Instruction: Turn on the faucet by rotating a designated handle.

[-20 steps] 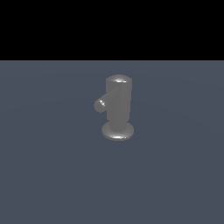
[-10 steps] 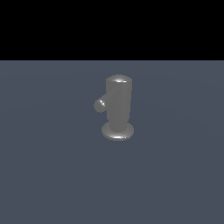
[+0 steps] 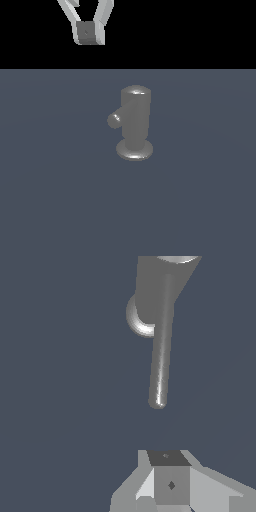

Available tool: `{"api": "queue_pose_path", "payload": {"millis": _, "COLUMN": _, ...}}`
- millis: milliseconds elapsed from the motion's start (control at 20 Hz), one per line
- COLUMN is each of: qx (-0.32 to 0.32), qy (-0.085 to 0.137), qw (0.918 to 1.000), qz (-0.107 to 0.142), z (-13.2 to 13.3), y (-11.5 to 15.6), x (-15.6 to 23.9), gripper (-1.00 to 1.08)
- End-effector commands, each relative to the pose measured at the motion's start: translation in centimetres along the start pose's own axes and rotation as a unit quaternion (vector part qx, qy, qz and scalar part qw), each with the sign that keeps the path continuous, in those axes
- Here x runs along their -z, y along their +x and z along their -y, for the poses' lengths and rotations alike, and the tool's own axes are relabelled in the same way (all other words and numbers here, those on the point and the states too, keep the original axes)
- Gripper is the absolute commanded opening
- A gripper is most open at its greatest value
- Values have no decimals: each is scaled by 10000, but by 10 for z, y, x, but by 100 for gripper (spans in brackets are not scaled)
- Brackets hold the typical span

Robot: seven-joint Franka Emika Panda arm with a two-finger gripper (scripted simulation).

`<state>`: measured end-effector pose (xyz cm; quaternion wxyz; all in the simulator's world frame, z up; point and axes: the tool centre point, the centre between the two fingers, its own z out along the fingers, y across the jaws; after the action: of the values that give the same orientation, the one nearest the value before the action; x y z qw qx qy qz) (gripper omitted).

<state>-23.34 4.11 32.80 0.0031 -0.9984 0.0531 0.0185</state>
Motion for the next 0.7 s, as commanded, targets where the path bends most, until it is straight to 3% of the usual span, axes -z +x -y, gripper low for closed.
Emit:
{"api": "queue_pose_path", "payload": {"millis": 0, "qx": -84, "qy": 0, "qw": 10000, "qz": -33, "z": 5, "y": 5, "x": -18, "gripper": -100}}
{"api": "queue_pose_path", "payload": {"millis": 650, "qx": -406, "qy": -3, "qw": 9991, "qz": -154, "z": 24, "y": 30, "x": -90, "gripper": -100}}
